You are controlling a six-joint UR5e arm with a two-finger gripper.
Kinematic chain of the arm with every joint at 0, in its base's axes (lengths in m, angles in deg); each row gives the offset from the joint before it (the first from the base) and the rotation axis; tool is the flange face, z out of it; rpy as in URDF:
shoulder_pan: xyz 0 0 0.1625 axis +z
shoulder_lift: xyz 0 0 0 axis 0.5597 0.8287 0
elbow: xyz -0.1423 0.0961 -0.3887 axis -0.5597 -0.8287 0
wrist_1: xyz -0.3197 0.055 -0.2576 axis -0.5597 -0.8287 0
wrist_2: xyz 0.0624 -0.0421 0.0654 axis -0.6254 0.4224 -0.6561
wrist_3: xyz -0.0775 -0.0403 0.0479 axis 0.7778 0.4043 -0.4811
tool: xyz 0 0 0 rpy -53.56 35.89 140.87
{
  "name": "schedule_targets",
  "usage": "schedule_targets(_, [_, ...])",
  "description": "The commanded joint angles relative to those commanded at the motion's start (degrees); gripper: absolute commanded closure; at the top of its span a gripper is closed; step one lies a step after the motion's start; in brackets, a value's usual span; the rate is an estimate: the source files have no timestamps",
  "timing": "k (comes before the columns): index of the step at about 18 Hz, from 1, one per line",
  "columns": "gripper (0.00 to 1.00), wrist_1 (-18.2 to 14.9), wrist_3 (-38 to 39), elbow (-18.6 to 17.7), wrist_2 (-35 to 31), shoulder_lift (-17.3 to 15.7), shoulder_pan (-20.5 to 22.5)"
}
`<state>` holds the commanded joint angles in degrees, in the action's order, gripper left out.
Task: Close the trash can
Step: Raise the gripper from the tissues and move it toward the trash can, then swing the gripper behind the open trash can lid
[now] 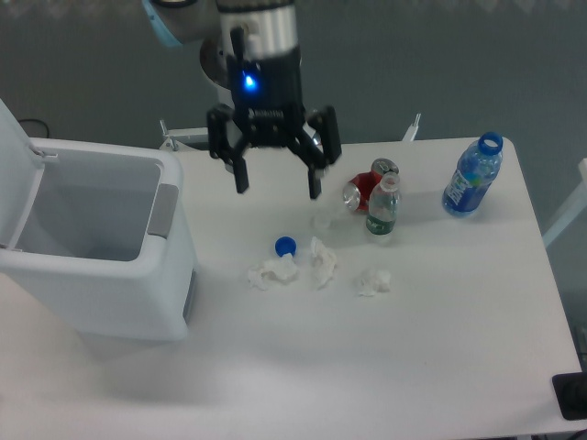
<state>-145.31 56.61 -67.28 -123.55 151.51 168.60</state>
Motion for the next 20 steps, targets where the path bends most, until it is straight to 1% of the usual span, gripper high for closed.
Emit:
schedule_targets(4, [0.0, 0.09, 3.95, 0.08, 0.79, -1.93, -1.4])
schedule_targets(7, [0.0, 0.18, 6.95, 0.26, 1.32, -2.55, -3.42])
schedule_targets(9, [0.0, 0.09, 7.31, -0.52, 1.32, -2.99, -5.35])
schedule_targets(14, [0.0, 0.09, 7.31, -0.62, 2.19, -3.52, -8.44])
schedule_targets(16, [0.0, 0.0, 7.31, -0.88, 4.64, -4.13, -10.01])
schedule_targets(18, [0.0, 0.09, 7.31, -2.28, 6.59, -5.54, -10.37])
schedule_targets(20, [0.0, 0.26, 7.31, -1.94, 6.68, -5.63, -10.37])
